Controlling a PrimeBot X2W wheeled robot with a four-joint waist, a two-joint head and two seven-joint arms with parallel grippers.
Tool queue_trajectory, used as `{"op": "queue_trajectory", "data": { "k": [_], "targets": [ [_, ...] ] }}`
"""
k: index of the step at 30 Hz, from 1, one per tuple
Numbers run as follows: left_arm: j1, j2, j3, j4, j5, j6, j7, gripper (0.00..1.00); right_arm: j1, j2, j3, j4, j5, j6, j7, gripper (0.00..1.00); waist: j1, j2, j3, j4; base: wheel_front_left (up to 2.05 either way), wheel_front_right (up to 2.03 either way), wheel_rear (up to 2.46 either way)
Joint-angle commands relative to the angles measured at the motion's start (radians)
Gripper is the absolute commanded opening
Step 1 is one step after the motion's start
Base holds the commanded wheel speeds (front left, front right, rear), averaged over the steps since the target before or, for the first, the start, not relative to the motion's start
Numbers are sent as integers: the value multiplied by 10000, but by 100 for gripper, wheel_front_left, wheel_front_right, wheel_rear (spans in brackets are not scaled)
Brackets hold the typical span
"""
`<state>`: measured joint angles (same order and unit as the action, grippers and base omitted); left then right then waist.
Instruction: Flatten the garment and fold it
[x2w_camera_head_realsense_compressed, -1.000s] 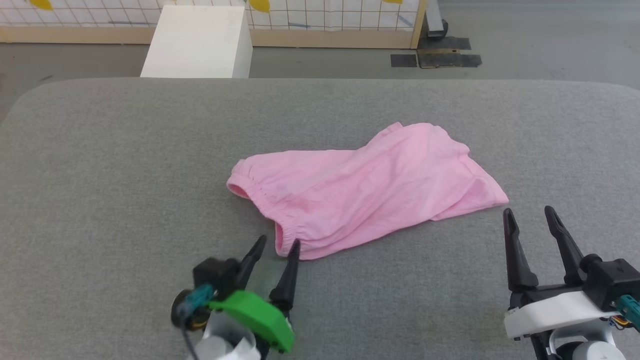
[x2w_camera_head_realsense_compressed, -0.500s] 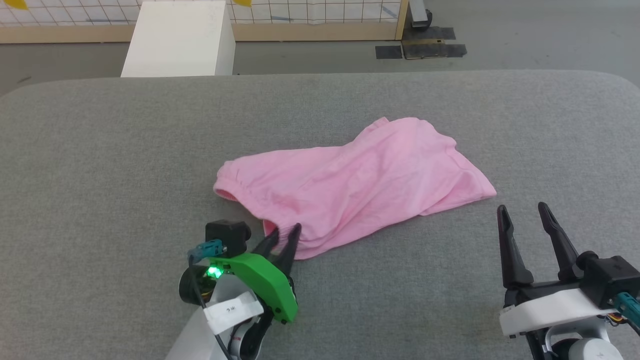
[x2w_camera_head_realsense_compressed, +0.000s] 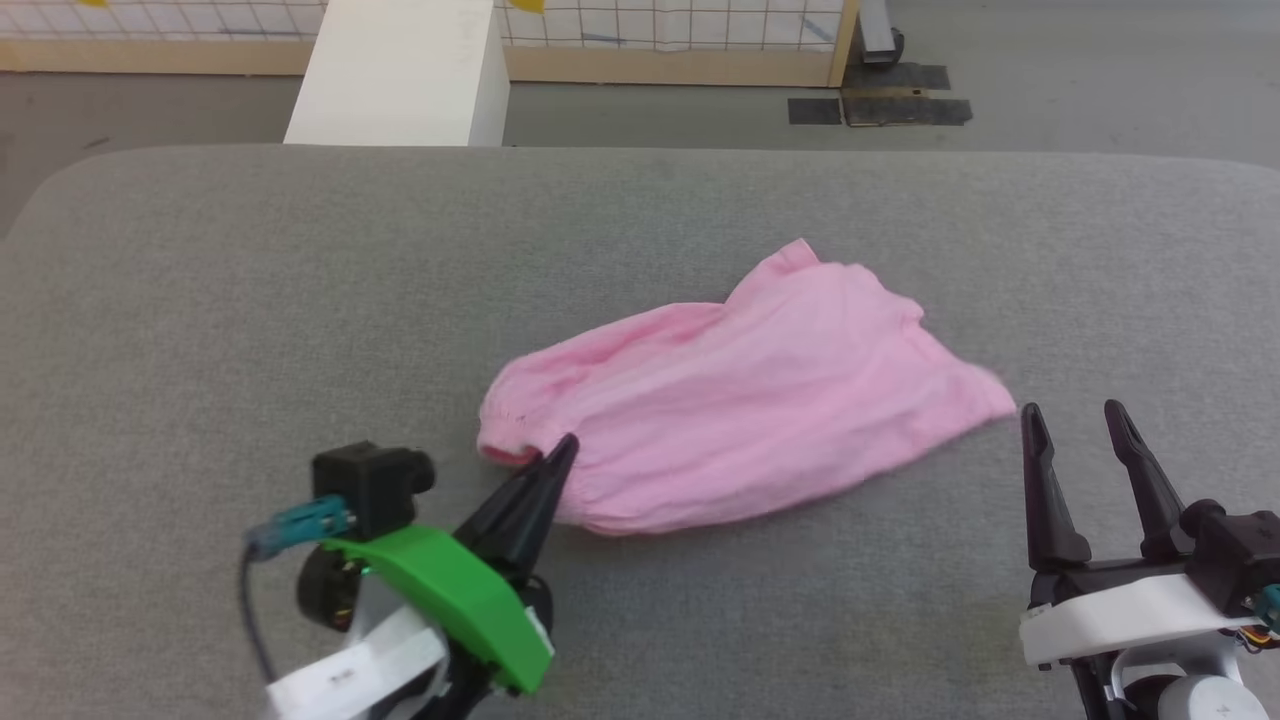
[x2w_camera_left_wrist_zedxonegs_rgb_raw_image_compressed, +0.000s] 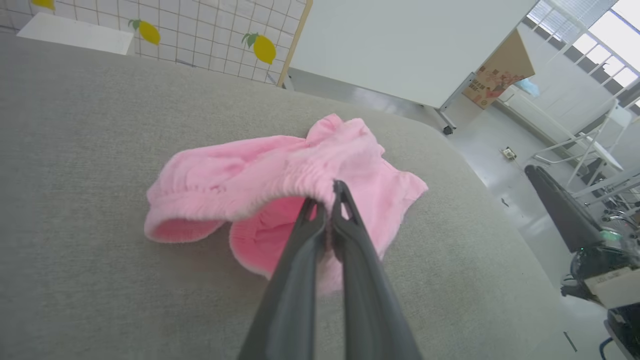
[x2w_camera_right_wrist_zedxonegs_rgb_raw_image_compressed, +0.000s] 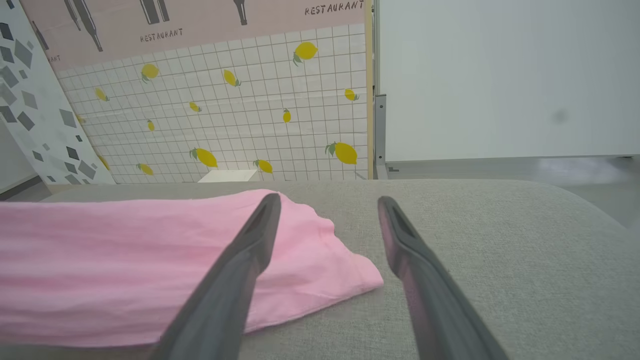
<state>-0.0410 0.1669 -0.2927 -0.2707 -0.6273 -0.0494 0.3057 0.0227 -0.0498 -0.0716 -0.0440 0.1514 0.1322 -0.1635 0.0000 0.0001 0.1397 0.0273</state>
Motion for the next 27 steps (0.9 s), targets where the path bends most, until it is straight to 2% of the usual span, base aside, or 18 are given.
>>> {"op": "queue_trajectory", "data": {
  "k": [1, 4, 7, 12, 19, 23, 24, 25, 26, 27],
  "targets": [
    [190, 153, 145, -368, -224, 142, 209, 0, -8, -5, -1, -64, 81, -15, 21, 100, 0, -1, 79, 73, 0, 0, 0],
    [101, 371, 533, -664, -431, 359, 534, 0, -149, -5, 43, -71, 107, -15, -4, 100, 0, -1, 253, 108, 0, 0, 0],
    [-550, 476, 862, 170, -476, 420, 571, 0, -318, -5, 188, -70, 127, -15, -9, 100, 0, -1, 476, 42, 0, 0, 0],
    [-2479, 408, 1128, 2884, -34, 526, 76, 0, -665, -5, 495, -108, 176, -15, -32, 100, 0, -1, 980, -324, 0, 0, 0],
    [-4734, 377, 1062, 6474, 1165, 1017, -1162, 0, -971, -5, 743, -150, 317, -15, -93, 100, 0, -1, 1648, -900, 0, 0, 0],
    [-5482, 350, 954, 8114, 1432, 979, -1737, 0, -1036, -5, 798, -153, 332, -15, -119, 100, 0, -1, 1817, -1082, 0, 0, 0],
    [-5590, 323, 951, 8358, 1426, 931, -1864, 32, -1045, -5, 790, -144, 335, -15, -126, 100, 0, -1, 1823, -1090, 0, 0, 0],
    [-5691, 282, 955, 8603, 1395, 840, -2047, 85, -1052, -5, 771, -129, 335, -15, -136, 100, 0, -1, 1815, -1082, 0, 0, 0],
    [-5749, 235, 951, 8756, 1358, 742, -2198, 100, -1049, -5, 738, -111, 336, -15, -147, 100, 0, -1, 1789, -1049, 0, 0, 0],
    [-5798, 194, 940, 8906, 1325, 614, -2400, 100, -1041, -5, 713, -83, 338, -15, -153, 100, 0, -1, 1740, -1001, 0, 0, 0]
  ]
}}
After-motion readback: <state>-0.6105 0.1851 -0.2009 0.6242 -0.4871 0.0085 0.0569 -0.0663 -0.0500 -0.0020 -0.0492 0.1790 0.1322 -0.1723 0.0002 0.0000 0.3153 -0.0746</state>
